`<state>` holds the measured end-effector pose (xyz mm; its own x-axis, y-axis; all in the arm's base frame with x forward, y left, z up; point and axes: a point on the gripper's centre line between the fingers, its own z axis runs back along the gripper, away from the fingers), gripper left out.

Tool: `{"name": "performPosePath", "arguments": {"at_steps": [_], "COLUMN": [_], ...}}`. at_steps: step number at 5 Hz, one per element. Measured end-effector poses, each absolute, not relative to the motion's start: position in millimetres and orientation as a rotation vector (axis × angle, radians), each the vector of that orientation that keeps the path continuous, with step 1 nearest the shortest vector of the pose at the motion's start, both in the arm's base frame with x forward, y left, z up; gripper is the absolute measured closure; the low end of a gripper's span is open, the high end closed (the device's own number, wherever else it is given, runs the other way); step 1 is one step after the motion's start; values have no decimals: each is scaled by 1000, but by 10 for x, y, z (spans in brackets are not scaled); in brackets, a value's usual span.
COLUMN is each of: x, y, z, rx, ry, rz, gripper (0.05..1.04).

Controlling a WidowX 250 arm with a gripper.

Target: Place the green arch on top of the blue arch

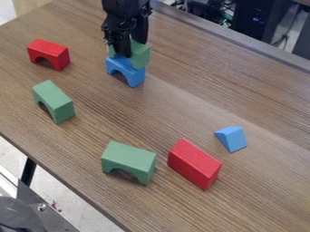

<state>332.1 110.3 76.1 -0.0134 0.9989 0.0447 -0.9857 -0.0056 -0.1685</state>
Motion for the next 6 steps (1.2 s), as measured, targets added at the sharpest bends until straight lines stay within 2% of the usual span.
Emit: {"name": "performPosePath", "arguments": {"at_steps": [6], "x": [3263], "y": [1105], "z": [734], "rx": [-75], "ry": [-145], "rz": [1561], "gripper": [534]}}
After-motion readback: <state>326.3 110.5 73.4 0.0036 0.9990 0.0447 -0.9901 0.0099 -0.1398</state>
